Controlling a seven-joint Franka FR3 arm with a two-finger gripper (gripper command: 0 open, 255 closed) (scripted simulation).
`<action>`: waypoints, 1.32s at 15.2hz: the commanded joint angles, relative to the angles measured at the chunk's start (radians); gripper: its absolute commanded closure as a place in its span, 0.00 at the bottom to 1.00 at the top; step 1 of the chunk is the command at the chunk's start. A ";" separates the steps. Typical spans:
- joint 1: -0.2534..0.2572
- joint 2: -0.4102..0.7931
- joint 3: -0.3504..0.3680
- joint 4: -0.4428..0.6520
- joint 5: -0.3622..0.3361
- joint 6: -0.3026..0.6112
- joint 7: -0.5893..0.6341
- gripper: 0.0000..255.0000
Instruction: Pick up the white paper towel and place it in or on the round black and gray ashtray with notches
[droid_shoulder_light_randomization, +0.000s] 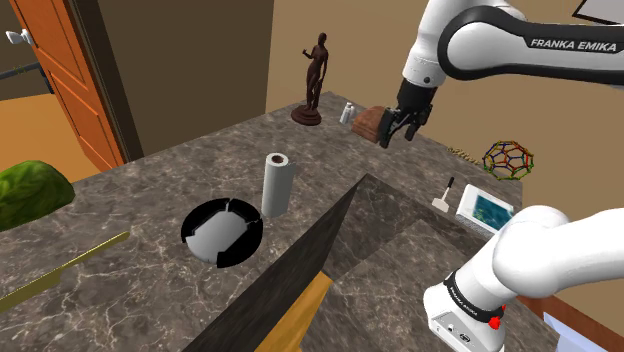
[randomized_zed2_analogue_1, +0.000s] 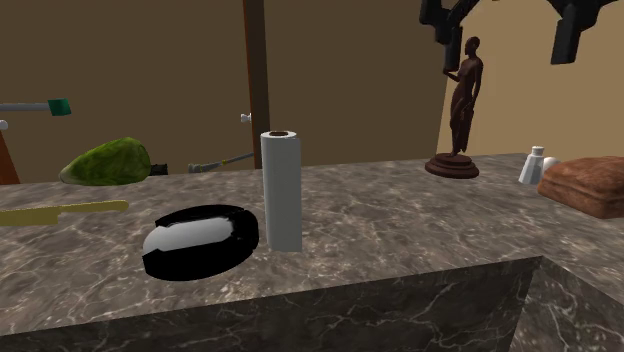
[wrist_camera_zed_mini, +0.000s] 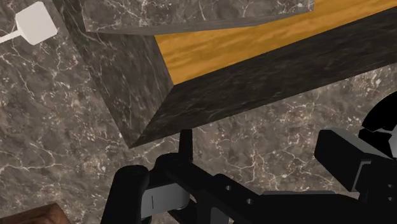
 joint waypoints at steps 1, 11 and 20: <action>0.011 0.054 0.031 0.019 0.014 0.041 0.040 0.00; 0.048 0.355 0.176 0.190 0.014 0.196 0.244 0.00; 0.095 0.673 0.266 0.453 -0.093 0.254 0.442 0.00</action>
